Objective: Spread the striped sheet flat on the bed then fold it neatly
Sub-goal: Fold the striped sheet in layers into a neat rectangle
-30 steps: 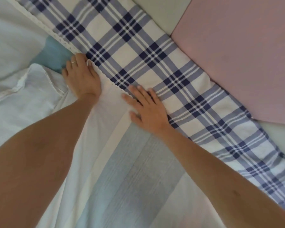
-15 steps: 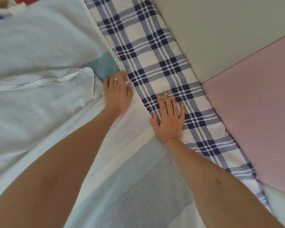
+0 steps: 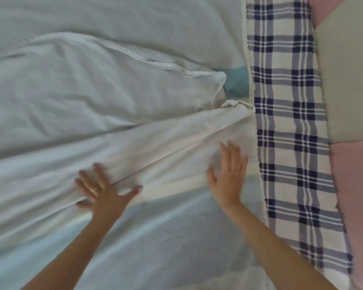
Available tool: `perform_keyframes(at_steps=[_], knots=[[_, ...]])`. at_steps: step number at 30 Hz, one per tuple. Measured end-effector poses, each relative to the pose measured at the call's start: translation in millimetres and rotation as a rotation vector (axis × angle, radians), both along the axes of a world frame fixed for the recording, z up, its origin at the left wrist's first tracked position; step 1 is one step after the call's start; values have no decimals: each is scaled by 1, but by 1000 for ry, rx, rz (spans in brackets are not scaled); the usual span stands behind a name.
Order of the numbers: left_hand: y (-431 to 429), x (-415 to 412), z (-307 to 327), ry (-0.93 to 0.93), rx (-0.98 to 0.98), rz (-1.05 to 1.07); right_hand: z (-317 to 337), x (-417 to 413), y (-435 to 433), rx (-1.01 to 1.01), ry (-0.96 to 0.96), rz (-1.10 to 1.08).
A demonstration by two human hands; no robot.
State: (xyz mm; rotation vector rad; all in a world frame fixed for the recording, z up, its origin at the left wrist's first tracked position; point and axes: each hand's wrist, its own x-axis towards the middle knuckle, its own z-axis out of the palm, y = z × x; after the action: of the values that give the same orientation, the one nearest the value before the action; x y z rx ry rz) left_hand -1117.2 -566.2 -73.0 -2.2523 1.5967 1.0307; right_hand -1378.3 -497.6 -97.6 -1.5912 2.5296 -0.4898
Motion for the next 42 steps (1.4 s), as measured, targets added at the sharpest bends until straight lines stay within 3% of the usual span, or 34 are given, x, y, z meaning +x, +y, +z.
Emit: perform_keyframes(at_steps=[2,3,8,11,24,28,30,34,38,42], knots=[[-49,-6,-7,55,-14,166,-14,34,-41,30,103,508],[-76,-10,-4,65,-19,257,-24,39,-77,38,185,614],[-168,-12,-10,85,126,467,-42,8,-293,243,202,306],[-171,-13,-17,24,219,469,-41,-15,-347,196,206,273],[-213,-16,7,-92,537,505,-32,-13,-362,193,126,282],[-236,-27,8,-232,643,601,-33,-15,-365,198,104,288],[-253,-33,8,-276,566,609,-37,-18,-367,178,110,278],[-297,-20,2,-59,-115,131,-43,-21,-367,86,117,285],[-356,-22,-18,16,-188,94,-46,-21,-368,53,102,290],[-364,-18,-30,83,-313,39,-47,-21,-367,35,93,292]])
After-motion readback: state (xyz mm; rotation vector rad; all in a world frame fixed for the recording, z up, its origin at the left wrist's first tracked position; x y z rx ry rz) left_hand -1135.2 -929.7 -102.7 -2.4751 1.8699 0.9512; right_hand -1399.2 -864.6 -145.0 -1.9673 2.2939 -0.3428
